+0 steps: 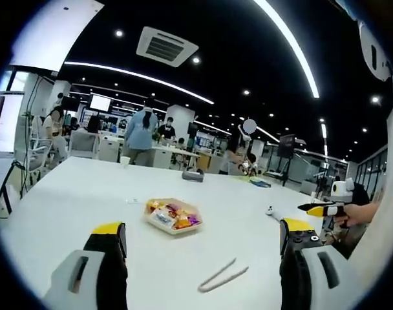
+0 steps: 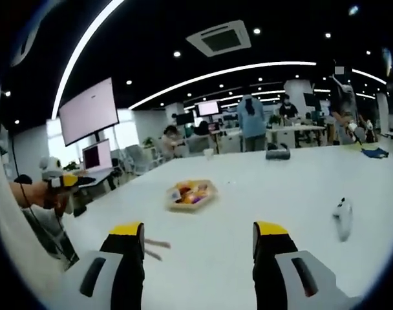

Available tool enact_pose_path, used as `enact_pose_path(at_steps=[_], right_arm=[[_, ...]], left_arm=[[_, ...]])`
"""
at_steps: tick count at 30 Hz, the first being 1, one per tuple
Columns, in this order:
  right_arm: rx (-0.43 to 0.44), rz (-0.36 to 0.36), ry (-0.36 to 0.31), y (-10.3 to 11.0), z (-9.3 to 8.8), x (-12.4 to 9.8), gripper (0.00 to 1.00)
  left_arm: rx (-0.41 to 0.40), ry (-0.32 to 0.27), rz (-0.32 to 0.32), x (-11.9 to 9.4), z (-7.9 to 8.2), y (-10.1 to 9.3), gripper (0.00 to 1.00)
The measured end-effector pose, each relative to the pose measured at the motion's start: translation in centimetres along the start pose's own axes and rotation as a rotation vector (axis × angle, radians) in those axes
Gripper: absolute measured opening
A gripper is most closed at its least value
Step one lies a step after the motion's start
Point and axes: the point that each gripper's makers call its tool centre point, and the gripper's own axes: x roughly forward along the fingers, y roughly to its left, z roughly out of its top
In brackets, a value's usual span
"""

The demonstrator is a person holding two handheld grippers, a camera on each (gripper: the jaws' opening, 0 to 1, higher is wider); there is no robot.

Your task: Place the target food into the container with the food tongs after gripping and lifting it, then release it inside without dropping or visibly crushing the food.

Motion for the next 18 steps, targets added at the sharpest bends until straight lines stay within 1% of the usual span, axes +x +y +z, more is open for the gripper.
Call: enact_pose_path(at_steps=[2, 5, 6, 8, 10, 12, 14, 18], right_arm=[[0.009, -0.008, -0.001, -0.1, -0.2, -0.1, 0.69], [0.049, -0.021, 0.015, -0.3, -0.8, -0.3, 0.69], [0.047, -0.027, 0.019, -0.4, -0.9, -0.5, 0.69], [0.040, -0.032, 0.019, -0.5, -0.9, -0.8, 0.68], [0.044, -0.038, 0.021, -0.7, -1.1, -1.0, 0.68], [0.050, -0.046, 0.028, -1.2, -1.3, -1.0, 0.68], [0.046, -0.049, 0.032, -1.3, -1.3, -1.0, 0.67], [0.043, -0.048, 0.033, -1.7, -1.1, -0.5, 0.66]], left_arm=[[-0.006, 0.003, -0.002, 0.2, -0.2, -0.2, 0.99], [-0.015, 0.025, -0.010, 0.8, -1.1, -0.8, 0.99], [0.001, 0.052, -0.020, 1.0, -1.6, -1.3, 0.99], [0.017, 0.060, -0.035, 1.3, -2.0, -2.0, 0.99], [0.011, 0.075, -0.053, 1.7, -2.6, -2.5, 0.99], [0.004, 0.086, -0.062, 2.4, -3.1, -2.6, 0.99], [-0.003, 0.089, -0.063, 2.7, -3.1, -2.6, 0.99], [-0.009, 0.058, -0.062, 3.0, -2.1, -2.4, 0.99]])
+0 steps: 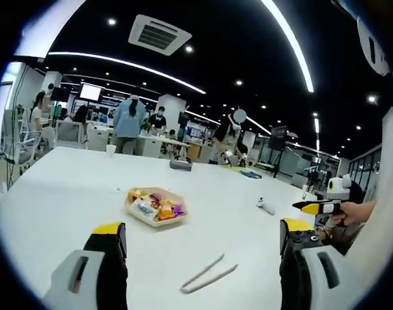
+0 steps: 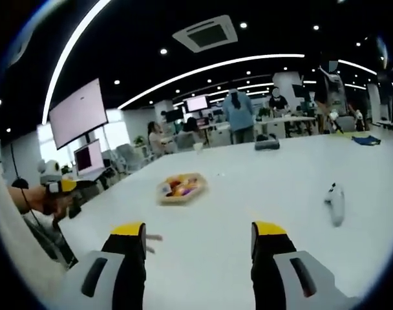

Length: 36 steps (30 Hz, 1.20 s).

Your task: Place the target food into the container with the food tongs after gripping and lifting it, then release it inside without dropping or visibly crushing the food.

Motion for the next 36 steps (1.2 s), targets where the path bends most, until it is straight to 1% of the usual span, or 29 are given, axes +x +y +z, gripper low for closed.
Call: enact_pose_path(at_steps=[4, 6, 12, 16, 22, 29, 36], right_arm=[[0.000, 0.008, 0.003, -0.1, 0.2, 1.2, 0.65], [-0.007, 0.013, 0.004, 0.0, 0.5, 1.8, 0.65], [-0.014, 0.028, 0.007, 0.4, 0.8, 3.1, 0.64], [-0.005, 0.035, 0.023, 0.8, 0.2, 4.0, 0.62], [-0.012, 0.049, 0.033, 1.5, -0.1, 4.8, 0.62], [-0.015, 0.057, 0.049, 2.3, -0.4, 5.9, 0.62], [-0.023, 0.061, 0.057, 2.6, -0.3, 6.3, 0.62]], left_arm=[[-0.018, -0.021, 0.026, -0.5, 0.5, 1.1, 0.99], [-0.033, -0.046, 0.047, -1.0, 0.9, 1.8, 0.99], [-0.056, -0.059, 0.091, -2.2, 0.8, 3.3, 0.99], [-0.069, -0.063, 0.113, -2.9, 0.3, 4.1, 0.99], [-0.070, -0.059, 0.130, -3.5, 0.1, 5.0, 0.99], [-0.074, -0.064, 0.145, -4.1, 0.3, 6.2, 0.99], [-0.082, -0.071, 0.153, -4.3, 0.3, 6.7, 0.99]])
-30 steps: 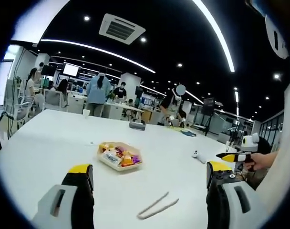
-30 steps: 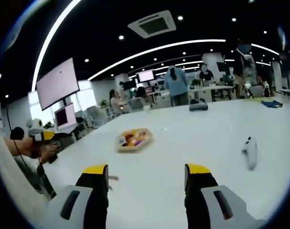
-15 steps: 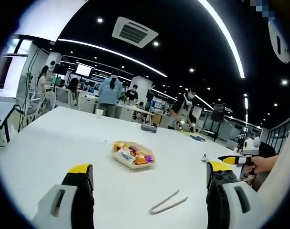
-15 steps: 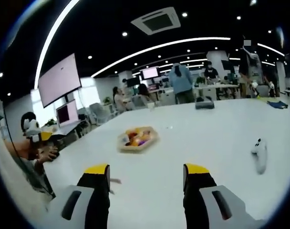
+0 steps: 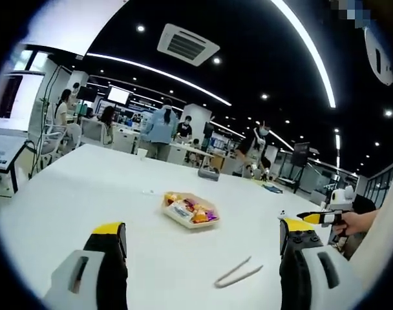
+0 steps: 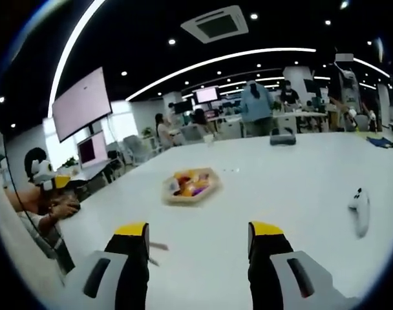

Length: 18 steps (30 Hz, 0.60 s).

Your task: Place the target food into the container with the food tongs after gripping and lifting it, then release it inside without dropping or visibly crushing the food.

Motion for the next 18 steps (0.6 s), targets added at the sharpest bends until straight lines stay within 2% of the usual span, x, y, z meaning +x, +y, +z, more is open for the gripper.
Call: enact_pose_path(at_steps=[8, 18], right_arm=[[0.000, -0.008, 0.006, -0.42, 0.06, 0.17, 0.61], [-0.009, -0.001, 0.027, 0.03, -0.45, 0.24, 0.60]], left_arm=[[-0.010, -0.014, 0.005, -0.01, 0.12, 0.38, 0.99], [-0.018, -0.014, 0.013, -0.32, -0.22, 0.69, 0.99]])
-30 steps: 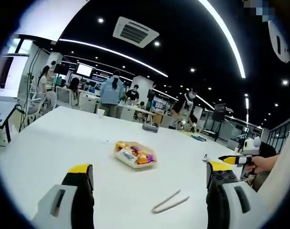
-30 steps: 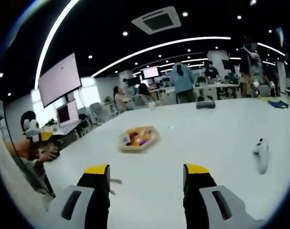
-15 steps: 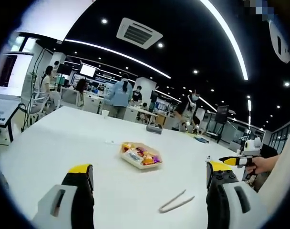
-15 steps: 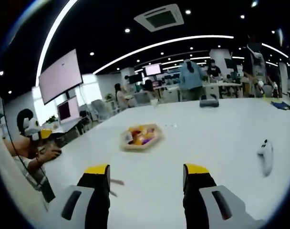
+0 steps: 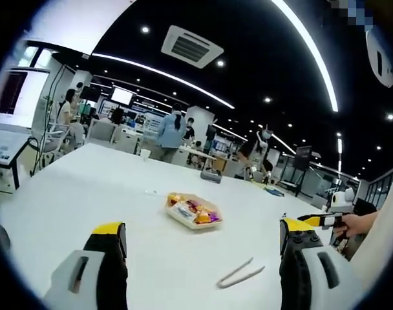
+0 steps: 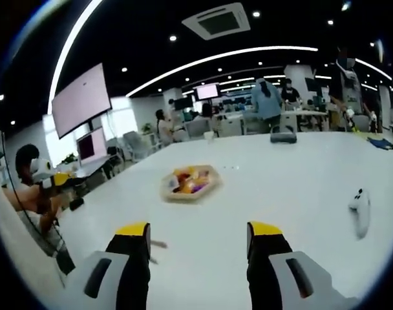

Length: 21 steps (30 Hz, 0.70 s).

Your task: Place the target food into the container with the food tongs after gripping and lifting it, then release it inside without dropping or visibly crushing the food.

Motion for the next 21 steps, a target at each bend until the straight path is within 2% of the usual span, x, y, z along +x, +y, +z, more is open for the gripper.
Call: enact_pose_path(at_steps=[21], right_arm=[[0.005, 0.012, 0.008, 0.48, -0.85, 0.04, 0.60]], left_arm=[[-0.007, 0.000, 0.014, -0.81, -0.28, 0.03, 0.99]])
